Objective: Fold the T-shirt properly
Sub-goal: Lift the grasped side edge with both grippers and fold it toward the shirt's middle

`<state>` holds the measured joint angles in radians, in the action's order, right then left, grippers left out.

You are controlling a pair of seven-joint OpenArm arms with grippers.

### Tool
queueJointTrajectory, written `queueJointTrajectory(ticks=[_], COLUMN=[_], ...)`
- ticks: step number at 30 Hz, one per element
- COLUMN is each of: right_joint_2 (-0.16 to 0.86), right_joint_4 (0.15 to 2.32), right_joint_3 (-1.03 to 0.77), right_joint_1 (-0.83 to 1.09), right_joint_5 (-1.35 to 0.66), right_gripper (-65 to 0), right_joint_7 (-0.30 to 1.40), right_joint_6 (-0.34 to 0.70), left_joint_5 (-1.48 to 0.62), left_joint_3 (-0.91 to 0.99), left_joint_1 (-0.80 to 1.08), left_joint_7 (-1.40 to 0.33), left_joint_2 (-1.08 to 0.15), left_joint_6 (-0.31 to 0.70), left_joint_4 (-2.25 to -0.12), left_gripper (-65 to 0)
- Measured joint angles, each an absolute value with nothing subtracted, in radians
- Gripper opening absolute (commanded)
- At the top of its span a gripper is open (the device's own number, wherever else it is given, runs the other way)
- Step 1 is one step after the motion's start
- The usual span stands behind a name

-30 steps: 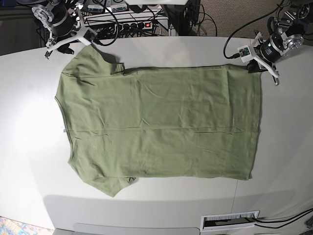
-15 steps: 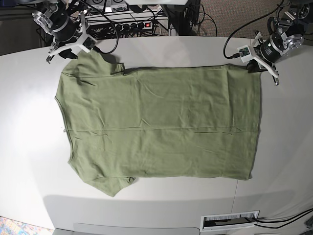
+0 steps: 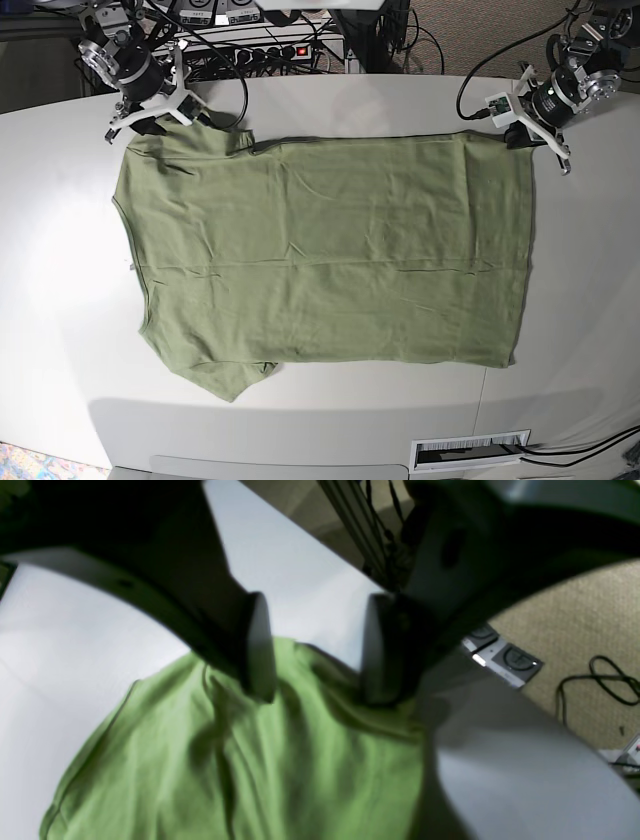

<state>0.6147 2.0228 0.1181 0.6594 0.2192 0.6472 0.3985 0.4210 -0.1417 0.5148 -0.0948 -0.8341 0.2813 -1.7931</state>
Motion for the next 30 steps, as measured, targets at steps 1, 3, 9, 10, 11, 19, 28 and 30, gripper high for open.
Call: queueJointTrajectory(ticks=[1, 3, 9, 10, 11, 19, 28, 30], right_joint_2=[0.614, 0.614, 0.614, 0.614, 0.614, 0.612, 0.62, 0.62], right_joint_4=[2.022, 2.021, 2.05, 2.065, 2.084, 2.16, 2.29, 2.319], right_joint_3=[0.118, 0.119, 0.12, 0.12, 0.121, 0.121, 0.121, 0.121], right_joint_1=[0.66, 0.661, 0.664, 0.665, 0.668, 0.727, 0.849, 0.891], right_joint_5=[0.218, 0.21, 0.212, 0.213, 0.212, 0.215, 0.286, 0.327], right_gripper=[-50.5, -60.5, -65.0, -65.0, -65.0, -65.0, -65.0, -65.0], right_joint_7=[0.649, 0.664, 0.74, 0.754, 0.772, 0.824, 0.867, 0.884], right_joint_6=[0.398, 0.41, 0.418, 0.417, 0.419, 0.419, 0.415, 0.416], left_joint_5=[0.421, 0.421, 0.421, 0.421, 0.421, 0.472, 0.588, 0.637], left_joint_3=[-0.142, -0.142, -0.142, -0.142, -0.142, -0.137, -0.137, -0.137], left_joint_1=[0.515, 0.515, 0.515, 0.515, 0.515, 0.614, 0.753, 0.791], left_joint_7=[-0.095, -0.095, -0.095, -0.095, -0.095, -0.135, -0.186, -0.198], left_joint_2=[-0.834, -0.834, -0.834, -0.834, -0.834, -0.835, -0.86, -0.873], left_joint_6=[0.281, 0.281, 0.281, 0.281, 0.281, 0.266, 0.2, 0.167], left_joint_4=[-1.793, -1.793, -1.793, -1.793, -1.793, -1.864, -1.913, -1.913], left_gripper=[-65.0, -65.0, -65.0, -65.0, -65.0, -65.0, -65.0, -65.0])
